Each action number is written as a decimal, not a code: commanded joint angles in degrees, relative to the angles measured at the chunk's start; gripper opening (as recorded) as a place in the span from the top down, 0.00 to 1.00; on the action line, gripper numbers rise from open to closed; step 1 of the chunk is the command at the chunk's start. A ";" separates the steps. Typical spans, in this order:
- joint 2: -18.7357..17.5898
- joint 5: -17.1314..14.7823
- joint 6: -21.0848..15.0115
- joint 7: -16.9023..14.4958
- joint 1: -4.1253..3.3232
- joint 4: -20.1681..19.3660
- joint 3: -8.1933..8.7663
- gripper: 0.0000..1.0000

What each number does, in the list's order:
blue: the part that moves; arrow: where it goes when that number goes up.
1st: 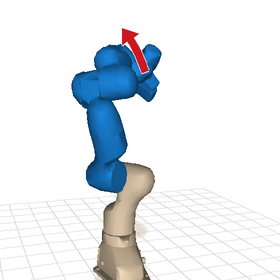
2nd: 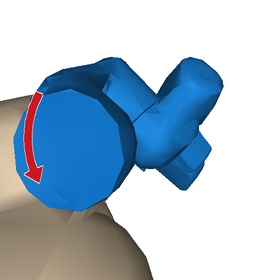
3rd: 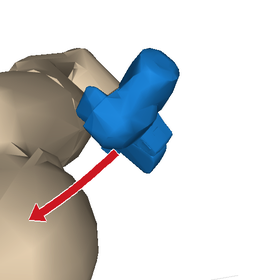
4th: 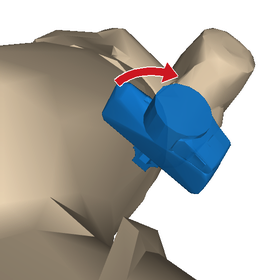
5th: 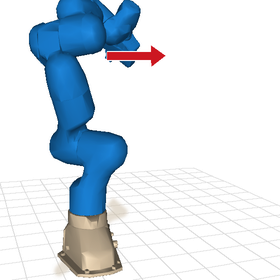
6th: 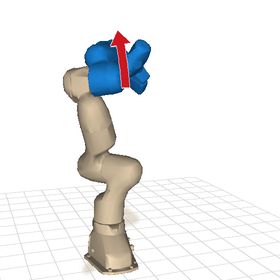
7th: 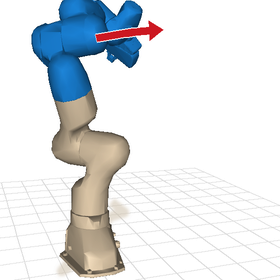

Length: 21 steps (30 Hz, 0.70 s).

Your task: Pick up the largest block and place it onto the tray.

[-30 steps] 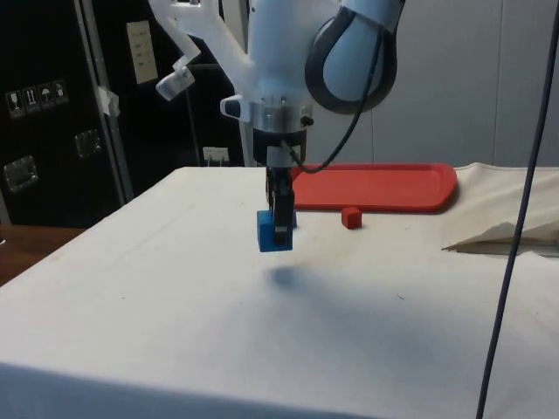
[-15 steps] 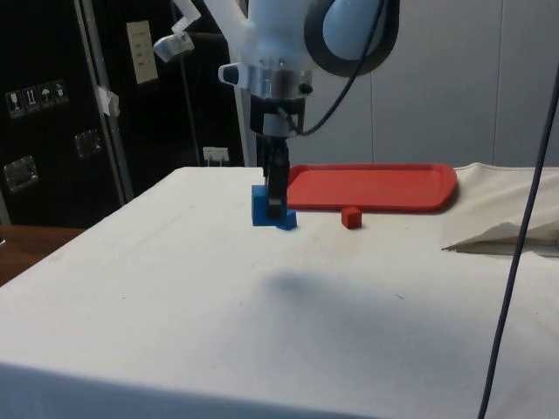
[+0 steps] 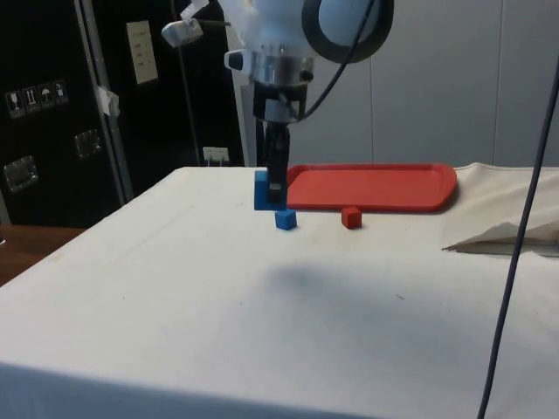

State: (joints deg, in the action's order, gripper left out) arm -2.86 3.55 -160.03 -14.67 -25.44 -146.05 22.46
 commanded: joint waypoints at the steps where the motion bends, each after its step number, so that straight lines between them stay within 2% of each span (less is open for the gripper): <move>1: 0.34 -0.11 0.06 -0.40 0.23 -0.17 0.29 1.00; 6: 0.40 -0.63 0.06 -1.43 0.63 -0.23 1.32 1.00; 7: 0.00 -0.06 0.00 -0.97 0.52 0.00 1.60 1.00; 13: 0.40 -0.92 0.11 -2.81 1.09 -0.23 2.98 1.00; 15: 0.40 -0.86 0.11 -3.61 1.43 -0.23 3.95 1.00; 16: 0.00 -0.06 0.00 -2.92 1.20 0.00 4.18 1.00; 17: 0.40 -0.86 0.06 -3.90 1.43 -0.23 4.30 1.00; 21: 0.29 -0.80 0.00 -4.98 1.60 -0.17 5.56 1.00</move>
State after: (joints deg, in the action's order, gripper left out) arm -2.86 3.50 -160.03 -18.79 -24.06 -146.05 28.02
